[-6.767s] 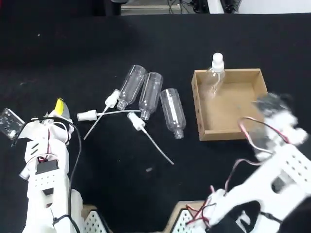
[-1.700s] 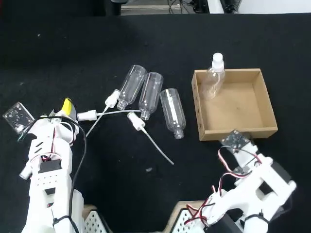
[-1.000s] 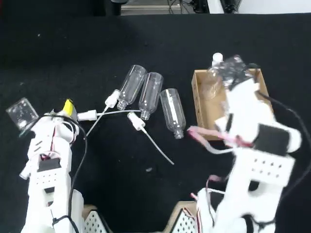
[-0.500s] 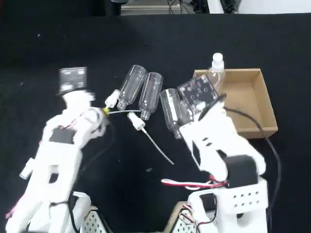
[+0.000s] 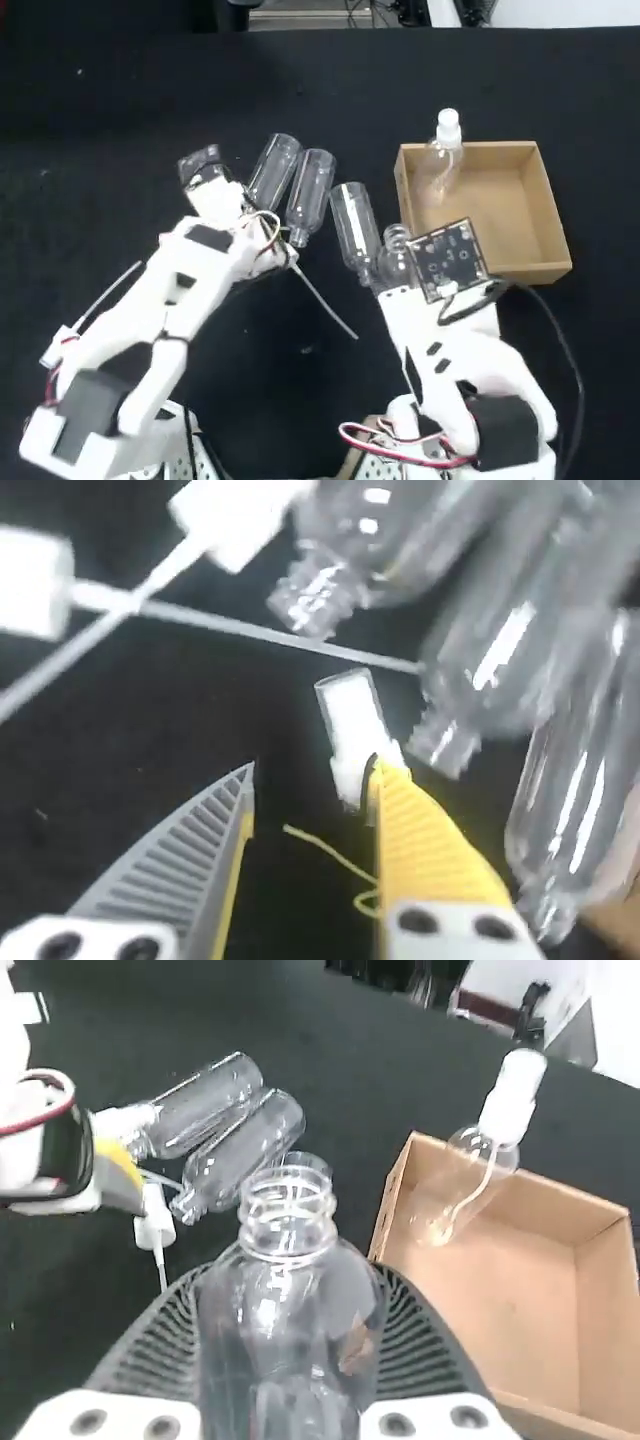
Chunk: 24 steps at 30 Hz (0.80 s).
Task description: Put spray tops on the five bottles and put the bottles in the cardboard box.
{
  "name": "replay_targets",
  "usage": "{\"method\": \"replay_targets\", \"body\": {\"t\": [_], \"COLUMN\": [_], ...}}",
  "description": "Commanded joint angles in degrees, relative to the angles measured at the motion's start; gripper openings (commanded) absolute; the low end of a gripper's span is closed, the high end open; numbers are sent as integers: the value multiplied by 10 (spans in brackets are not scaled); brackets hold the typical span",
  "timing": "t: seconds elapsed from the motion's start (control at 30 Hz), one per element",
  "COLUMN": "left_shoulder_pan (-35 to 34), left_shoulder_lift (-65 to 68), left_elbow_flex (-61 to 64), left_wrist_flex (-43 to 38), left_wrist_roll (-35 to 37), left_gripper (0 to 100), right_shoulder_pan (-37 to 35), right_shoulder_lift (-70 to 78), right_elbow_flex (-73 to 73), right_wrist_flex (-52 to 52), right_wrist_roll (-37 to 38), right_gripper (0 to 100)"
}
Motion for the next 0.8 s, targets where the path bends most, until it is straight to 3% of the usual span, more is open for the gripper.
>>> {"method": "replay_targets", "body": {"t": [0.0,0.2,0.77], "left_shoulder_pan": [16,16,23], "left_shoulder_lift": [68,162,173], "left_elbow_flex": [-81,-152,-143], "left_wrist_flex": [4,8,33], "left_wrist_roll": [62,62,59], "left_gripper": [175,175,146], "right_shoulder_pan": [9,9,9], "right_shoulder_lift": [-7,-7,-10], "right_elbow_flex": [15,29,29], "right_wrist_flex": [-13,-13,-13], "right_wrist_roll": [-3,-3,-3], "right_gripper": [11,11,11]}}
